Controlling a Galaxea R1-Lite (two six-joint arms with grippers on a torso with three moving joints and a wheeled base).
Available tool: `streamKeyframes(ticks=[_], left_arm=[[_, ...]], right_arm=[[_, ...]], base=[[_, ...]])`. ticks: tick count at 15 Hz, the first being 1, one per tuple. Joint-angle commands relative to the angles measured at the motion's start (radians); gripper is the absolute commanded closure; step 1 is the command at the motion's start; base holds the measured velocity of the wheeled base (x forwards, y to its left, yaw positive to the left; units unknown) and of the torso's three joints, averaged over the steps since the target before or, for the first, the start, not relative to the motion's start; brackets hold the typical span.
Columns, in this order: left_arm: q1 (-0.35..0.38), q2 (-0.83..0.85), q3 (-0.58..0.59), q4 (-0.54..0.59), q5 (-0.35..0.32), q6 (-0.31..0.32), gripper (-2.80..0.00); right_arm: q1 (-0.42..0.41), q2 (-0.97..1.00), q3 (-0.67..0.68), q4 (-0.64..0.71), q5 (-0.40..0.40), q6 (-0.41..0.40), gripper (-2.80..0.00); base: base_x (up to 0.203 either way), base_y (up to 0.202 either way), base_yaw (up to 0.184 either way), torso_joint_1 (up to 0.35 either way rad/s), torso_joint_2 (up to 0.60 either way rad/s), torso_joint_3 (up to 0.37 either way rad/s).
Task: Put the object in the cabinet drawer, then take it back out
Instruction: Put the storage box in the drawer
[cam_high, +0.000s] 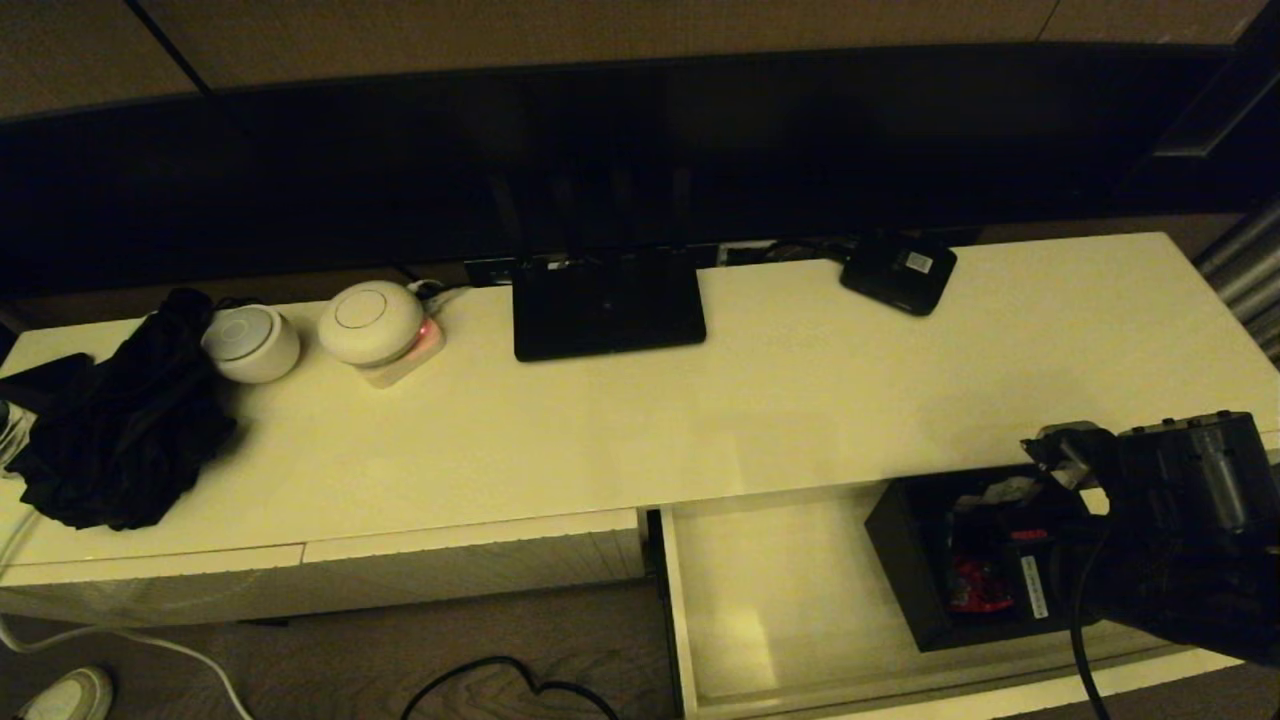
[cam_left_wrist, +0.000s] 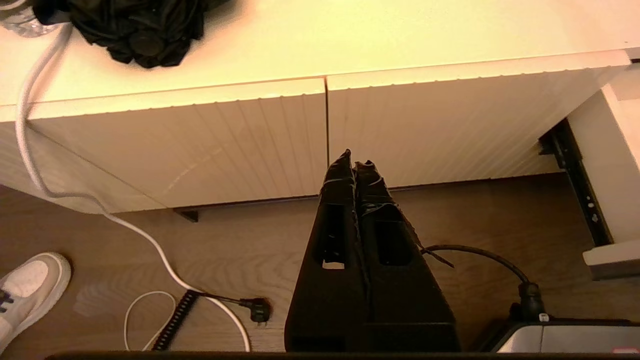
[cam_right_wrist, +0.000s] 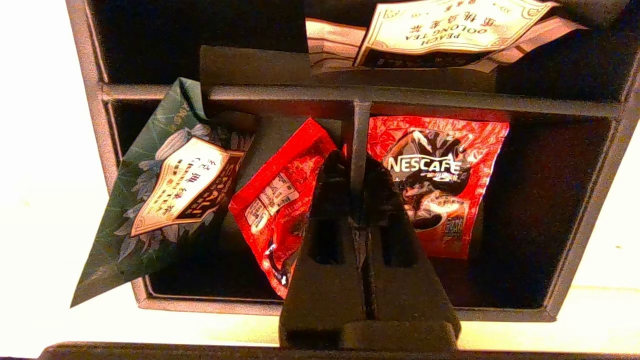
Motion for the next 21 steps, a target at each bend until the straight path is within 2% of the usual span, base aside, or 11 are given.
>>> streamKeyframes(ticks=[1,10,21], left_arm=[[0.000,0.000,0.003,0.000,0.000,0.000,0.00],[-0.001,0.000,0.003,0.000,0.000,0.000,0.00],[0.000,0.000,0.003,0.000,0.001,0.000,0.00]], right_arm=[[0.001,0.027,0.003,-0.011,-0.001,-0.002,0.00],[-0.001,0.119,0.021,-0.108,0.000,-0.004,0.00],[-0.007,0.203,-0.007,-0.114,0.002,-0.002,0.00]], base=[[0.000,0.000,0.000,0.000,0.00,0.000],[0.000,0.000,0.000,0.000,0.00,0.000],[0.000,0.000,0.000,0.000,0.00,0.000]])
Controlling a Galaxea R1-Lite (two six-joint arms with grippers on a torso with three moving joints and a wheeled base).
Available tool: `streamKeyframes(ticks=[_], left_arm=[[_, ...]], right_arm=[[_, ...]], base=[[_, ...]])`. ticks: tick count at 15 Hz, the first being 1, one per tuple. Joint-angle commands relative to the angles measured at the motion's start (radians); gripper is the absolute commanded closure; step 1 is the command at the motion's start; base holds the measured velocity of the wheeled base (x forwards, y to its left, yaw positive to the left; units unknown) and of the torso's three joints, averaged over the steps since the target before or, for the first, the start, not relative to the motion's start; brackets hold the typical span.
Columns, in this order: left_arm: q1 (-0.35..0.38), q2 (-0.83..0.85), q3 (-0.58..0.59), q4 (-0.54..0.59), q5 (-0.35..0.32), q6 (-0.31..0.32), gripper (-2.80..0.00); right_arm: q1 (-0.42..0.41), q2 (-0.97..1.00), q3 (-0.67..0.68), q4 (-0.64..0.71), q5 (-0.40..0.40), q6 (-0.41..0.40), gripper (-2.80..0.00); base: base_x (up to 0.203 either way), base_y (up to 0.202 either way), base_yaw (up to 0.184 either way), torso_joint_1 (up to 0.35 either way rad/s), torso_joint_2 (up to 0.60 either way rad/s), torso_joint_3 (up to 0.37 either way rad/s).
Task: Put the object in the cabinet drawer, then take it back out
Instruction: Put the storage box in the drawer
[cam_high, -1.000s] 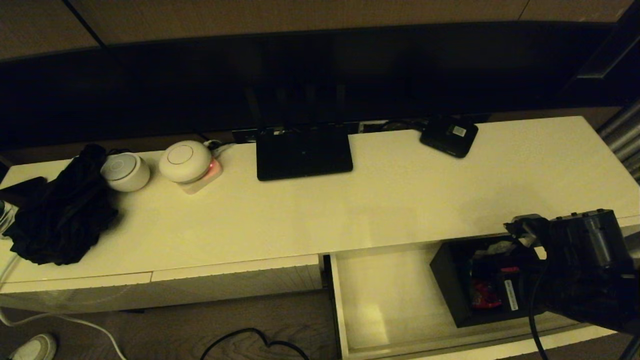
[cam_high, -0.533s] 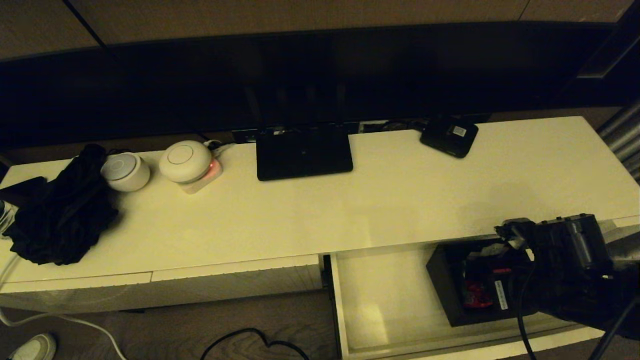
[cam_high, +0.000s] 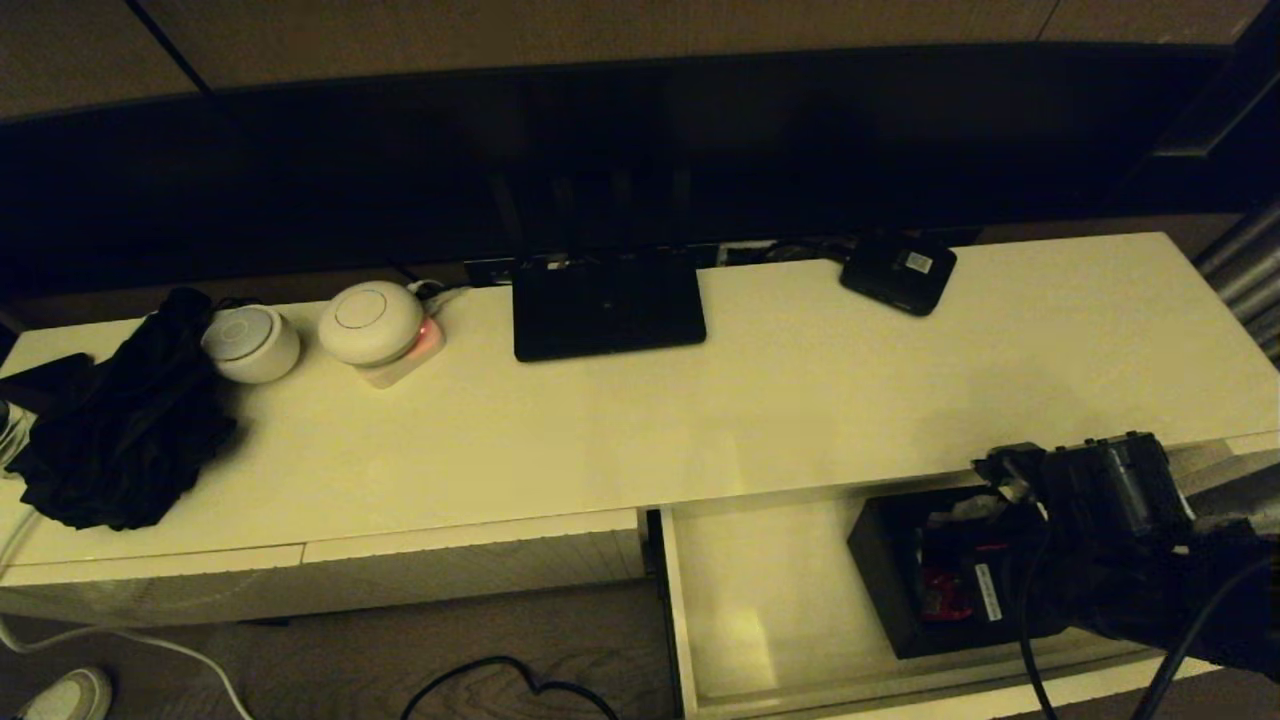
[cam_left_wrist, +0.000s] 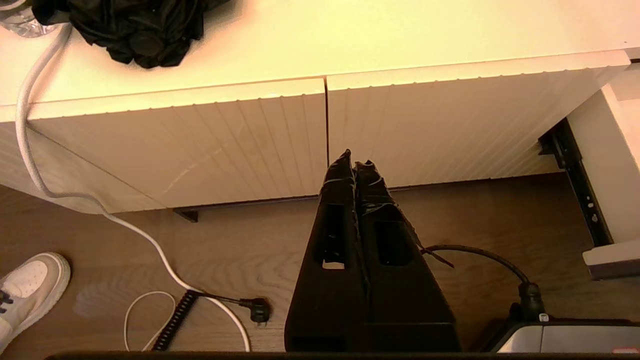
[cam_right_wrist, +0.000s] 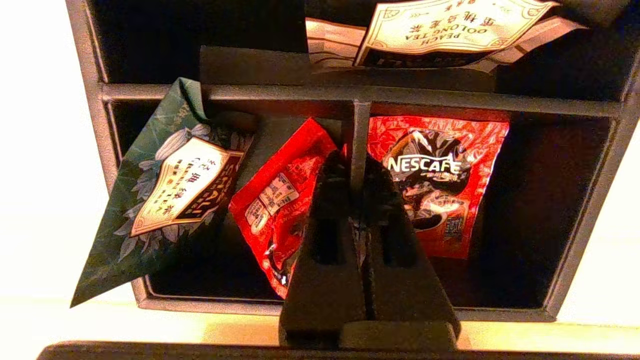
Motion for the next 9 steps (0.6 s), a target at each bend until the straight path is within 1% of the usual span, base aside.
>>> streamKeyframes(ticks=[1,4,9], left_arm=[[0.000,0.000,0.003,0.000,0.001,0.000,0.00],[0.000,0.000,0.003,0.000,0.001,0.000,0.00],[0.000,0.000,0.003,0.000,0.000,0.000,0.00]], right_arm=[[0.001,0.029,-0.009,-0.009,0.000,0.001,0.00],[0.001,0.053,-0.009,-0.060,0.006,0.003,0.00],[0.001,0.074,-0.003,-0.062,0.009,0.003,0.00]], base=[[0.000,0.000,0.000,0.000,0.00,0.000],[0.000,0.000,0.000,0.000,0.00,0.000],[0.000,0.000,0.000,0.000,0.00,0.000]])
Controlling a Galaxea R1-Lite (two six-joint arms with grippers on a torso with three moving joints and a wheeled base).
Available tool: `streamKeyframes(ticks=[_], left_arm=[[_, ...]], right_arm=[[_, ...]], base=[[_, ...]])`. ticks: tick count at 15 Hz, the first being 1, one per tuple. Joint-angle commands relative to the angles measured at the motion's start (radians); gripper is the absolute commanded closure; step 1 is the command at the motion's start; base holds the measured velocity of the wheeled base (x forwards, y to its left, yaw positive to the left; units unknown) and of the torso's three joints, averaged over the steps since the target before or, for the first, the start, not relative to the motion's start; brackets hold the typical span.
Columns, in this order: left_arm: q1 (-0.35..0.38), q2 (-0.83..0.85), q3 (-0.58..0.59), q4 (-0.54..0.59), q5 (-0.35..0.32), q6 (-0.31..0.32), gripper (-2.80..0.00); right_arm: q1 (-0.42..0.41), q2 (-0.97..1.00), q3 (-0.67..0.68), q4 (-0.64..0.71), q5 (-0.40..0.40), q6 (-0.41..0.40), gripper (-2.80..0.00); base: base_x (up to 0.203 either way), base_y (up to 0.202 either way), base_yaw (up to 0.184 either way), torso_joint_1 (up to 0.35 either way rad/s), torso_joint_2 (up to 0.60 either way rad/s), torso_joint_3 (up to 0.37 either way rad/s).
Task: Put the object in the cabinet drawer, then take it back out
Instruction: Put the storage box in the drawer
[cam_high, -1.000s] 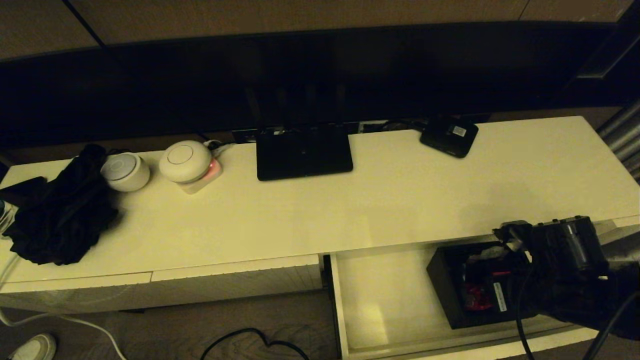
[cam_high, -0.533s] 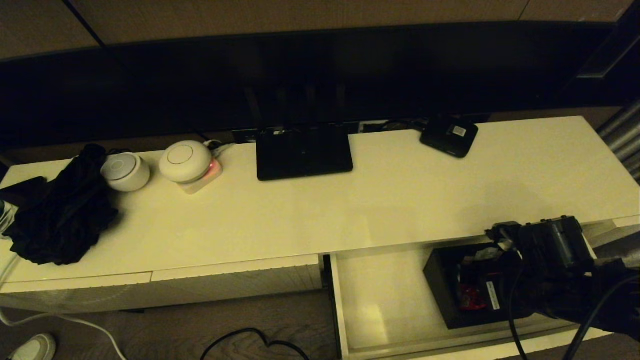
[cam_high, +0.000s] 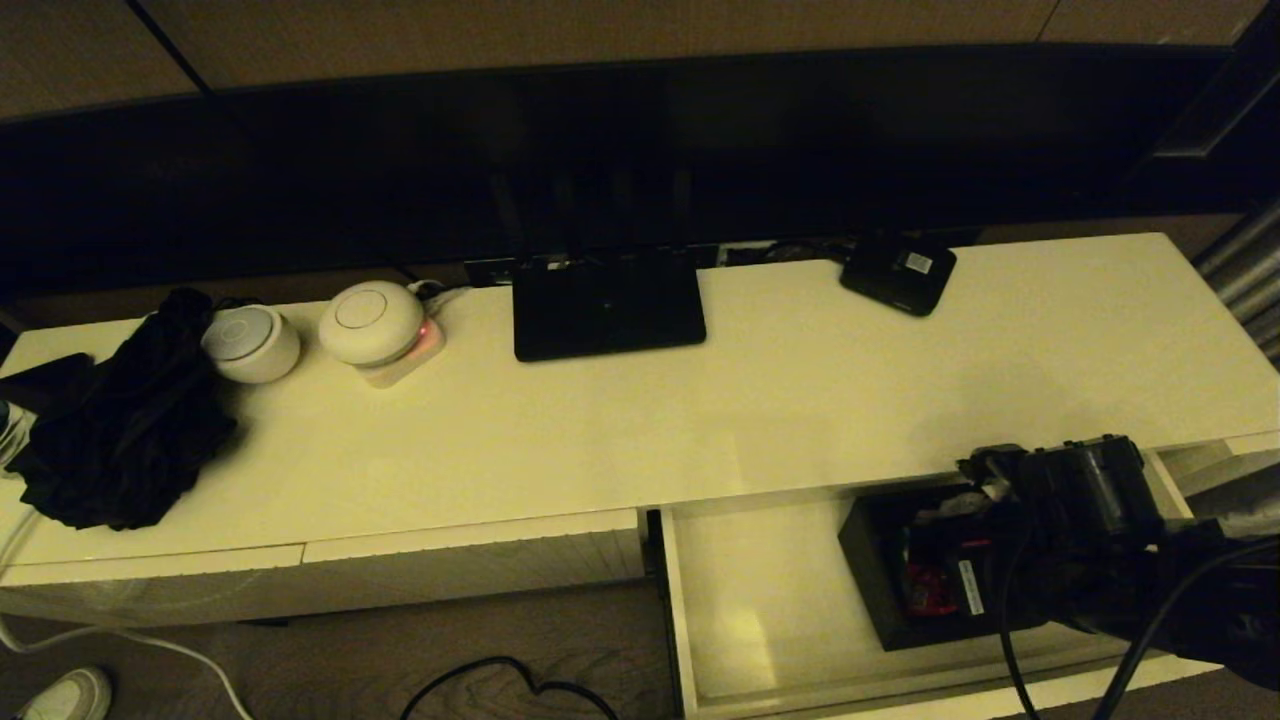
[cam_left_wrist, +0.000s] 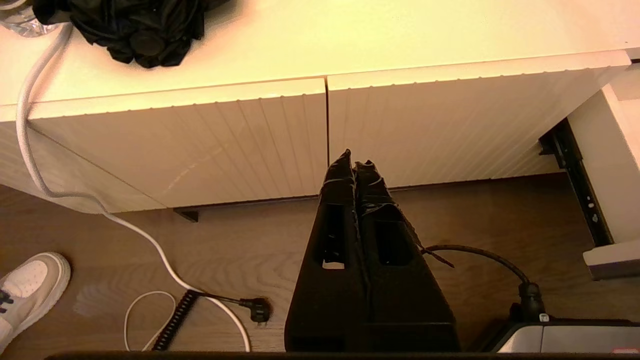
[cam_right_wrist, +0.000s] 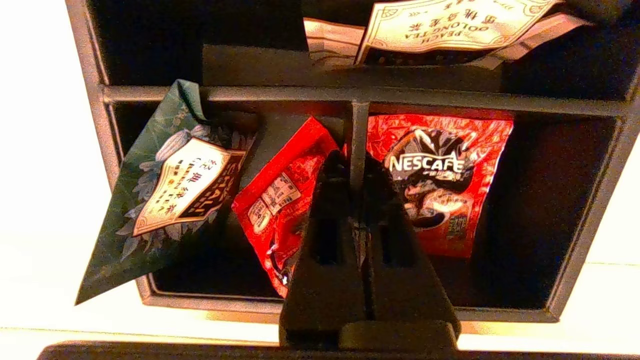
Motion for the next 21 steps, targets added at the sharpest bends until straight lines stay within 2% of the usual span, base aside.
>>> streamKeyframes(ticks=[1,10,11,21], left_arm=[[0.000,0.000,0.003,0.000,0.001,0.000,0.00],[0.000,0.000,0.003,0.000,0.001,0.000,0.00],[0.000,0.000,0.003,0.000,0.001,0.000,0.00],[0.000,0.000,0.003,0.000,0.001,0.000,0.00]], right_arm=[[0.000,0.014,-0.001,-0.001,0.002,0.001,0.00],[0.000,0.023,0.006,-0.024,0.000,-0.002,0.00],[0.000,0.018,0.006,-0.024,0.000,-0.002,-2.80],[-0.001,-0.070,0.008,-0.016,0.000,-0.020,-2.80]], base=[[0.000,0.000,0.000,0.000,0.00,0.000],[0.000,0.000,0.000,0.000,0.00,0.000],[0.000,0.000,0.000,0.000,0.00,0.000],[0.000,0.000,0.000,0.000,0.00,0.000]])
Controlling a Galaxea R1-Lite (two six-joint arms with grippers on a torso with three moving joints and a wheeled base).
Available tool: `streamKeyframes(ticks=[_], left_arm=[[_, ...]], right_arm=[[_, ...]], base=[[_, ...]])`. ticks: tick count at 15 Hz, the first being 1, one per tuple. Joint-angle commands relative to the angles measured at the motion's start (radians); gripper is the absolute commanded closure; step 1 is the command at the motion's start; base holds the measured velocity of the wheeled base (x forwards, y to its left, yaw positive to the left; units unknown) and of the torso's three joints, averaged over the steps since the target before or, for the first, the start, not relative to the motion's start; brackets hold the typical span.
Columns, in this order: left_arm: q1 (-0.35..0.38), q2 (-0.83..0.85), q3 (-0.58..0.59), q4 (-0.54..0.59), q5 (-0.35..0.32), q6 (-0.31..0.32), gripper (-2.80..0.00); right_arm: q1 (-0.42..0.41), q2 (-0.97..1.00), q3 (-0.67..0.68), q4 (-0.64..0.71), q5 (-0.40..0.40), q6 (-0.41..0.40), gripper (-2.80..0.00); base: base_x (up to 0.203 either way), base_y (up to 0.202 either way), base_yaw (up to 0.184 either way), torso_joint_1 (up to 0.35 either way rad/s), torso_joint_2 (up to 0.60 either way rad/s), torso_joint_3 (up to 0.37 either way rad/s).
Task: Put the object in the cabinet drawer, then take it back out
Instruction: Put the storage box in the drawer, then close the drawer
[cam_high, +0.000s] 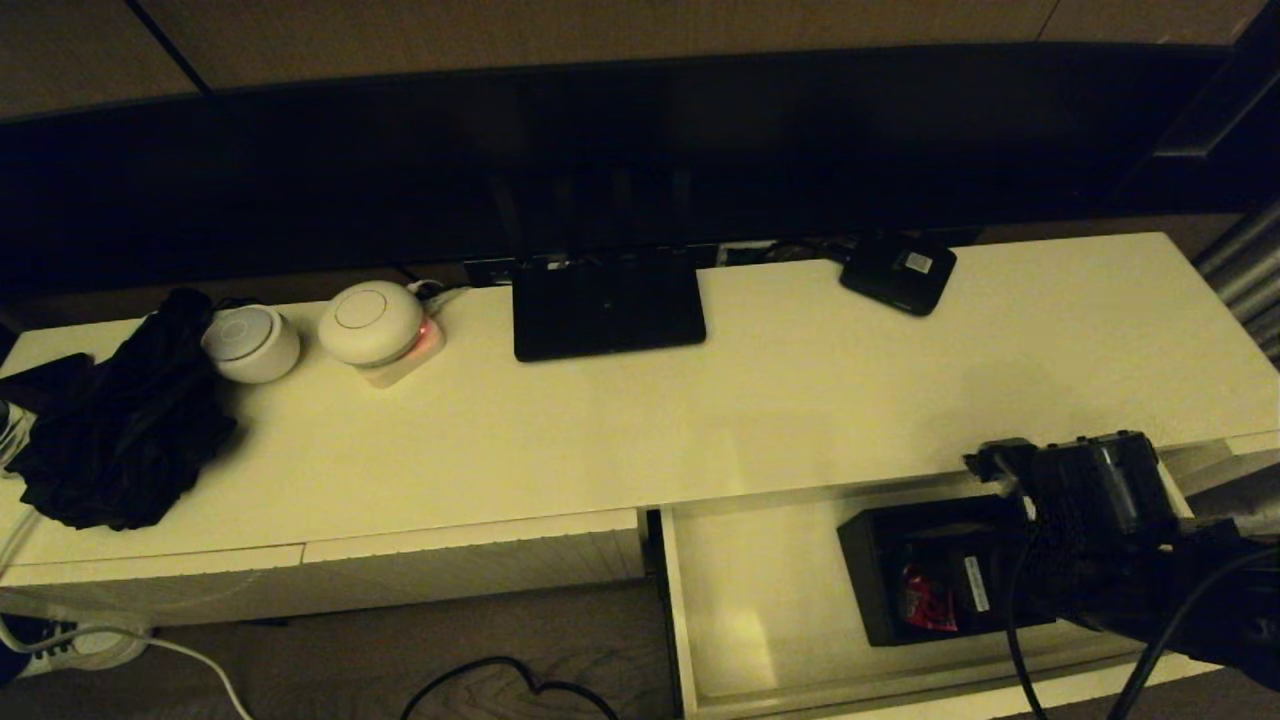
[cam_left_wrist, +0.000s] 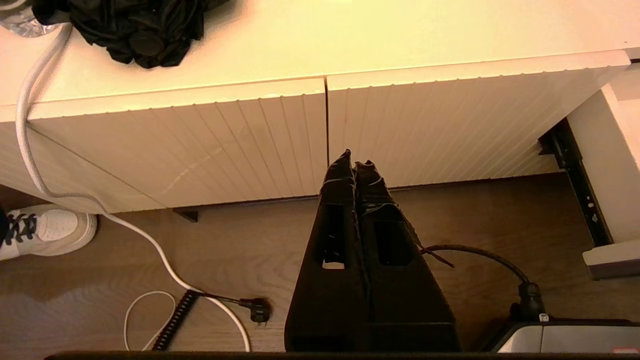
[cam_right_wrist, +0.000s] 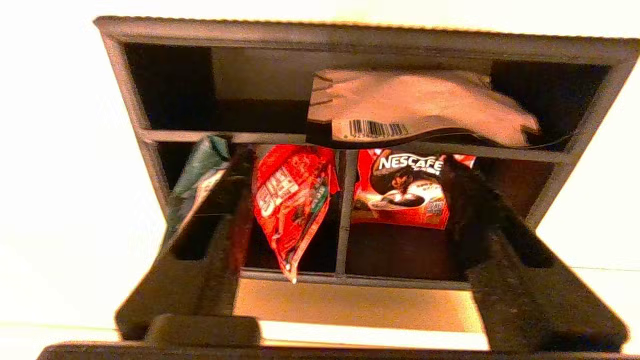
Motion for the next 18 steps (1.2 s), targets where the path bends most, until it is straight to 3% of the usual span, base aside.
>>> streamKeyframes(ticks=[1,7,12,13,18], left_arm=[[0.001,0.000,0.003,0.000,0.001,0.000,0.00],[0.001,0.000,0.003,0.000,0.001,0.000,0.00],[0.001,0.000,0.003,0.000,-0.001,0.000,0.00],[0.001,0.000,0.003,0.000,0.001,0.000,0.00],[0.001,0.000,0.003,0.000,0.001,0.000,0.00]], right_arm=[[0.000,-0.057,-0.003,0.000,0.000,-0.002,-2.80],[-0.021,-0.186,0.022,0.075,-0.002,-0.046,-2.80],[-0.021,-0.340,-0.019,0.298,-0.003,-0.064,-2.80],[-0.021,-0.374,-0.024,0.339,-0.002,-0.081,0.00],[-0.018,-0.542,-0.035,0.483,-0.003,-0.164,0.00]], base=[[0.000,0.000,0.000,0.000,0.00,0.000],[0.000,0.000,0.000,0.000,0.00,0.000],[0.000,0.000,0.000,0.000,0.00,0.000],[0.000,0.000,0.000,0.000,0.00,0.000],[0.000,0.000,0.000,0.000,0.00,0.000]])
